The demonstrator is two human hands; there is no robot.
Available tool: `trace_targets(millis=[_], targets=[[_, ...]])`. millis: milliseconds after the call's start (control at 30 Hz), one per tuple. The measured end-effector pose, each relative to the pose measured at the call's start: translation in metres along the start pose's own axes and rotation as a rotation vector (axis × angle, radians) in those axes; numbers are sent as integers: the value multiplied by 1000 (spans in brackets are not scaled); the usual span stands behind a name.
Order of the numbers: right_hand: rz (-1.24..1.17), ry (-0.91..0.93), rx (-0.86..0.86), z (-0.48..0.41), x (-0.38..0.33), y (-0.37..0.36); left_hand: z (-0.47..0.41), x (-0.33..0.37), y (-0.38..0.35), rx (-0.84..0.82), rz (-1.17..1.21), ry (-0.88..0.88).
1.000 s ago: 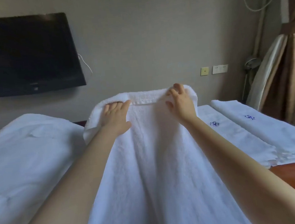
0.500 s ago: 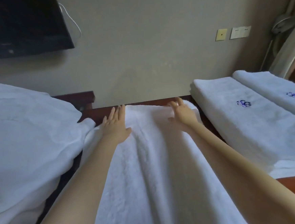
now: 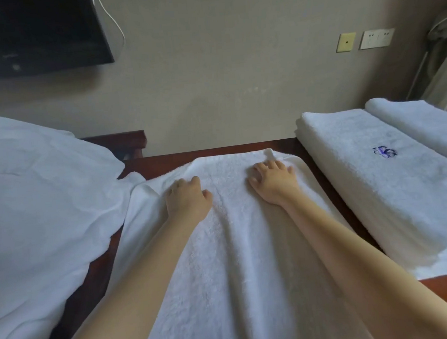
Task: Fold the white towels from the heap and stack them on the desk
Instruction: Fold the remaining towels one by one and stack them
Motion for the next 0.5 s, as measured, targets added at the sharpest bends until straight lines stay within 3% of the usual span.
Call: trace_targets(millis=[100, 300, 367, 500], targets=[[17, -81, -46, -7, 16, 0, -18, -12, 2, -114, -183, 127], [-3, -95, 84, -18, 24, 6, -53, -16, 5, -16, -298, 159], [29, -80, 152, -24, 24, 9, -62, -12, 8, 13, -247, 152], [70, -35, 176, -45, 23, 17, -81, -22, 7, -143, 36, 235]])
Point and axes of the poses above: each hand's wrist, its own z-axis away from the middle knuckle, its own y-axis out of the back of the hand, x = y × z, the point moved 1 cm from there along -z, towards the middle knuckle, and after that the axes turned 1 degree about -z, right-handed, at the moved point
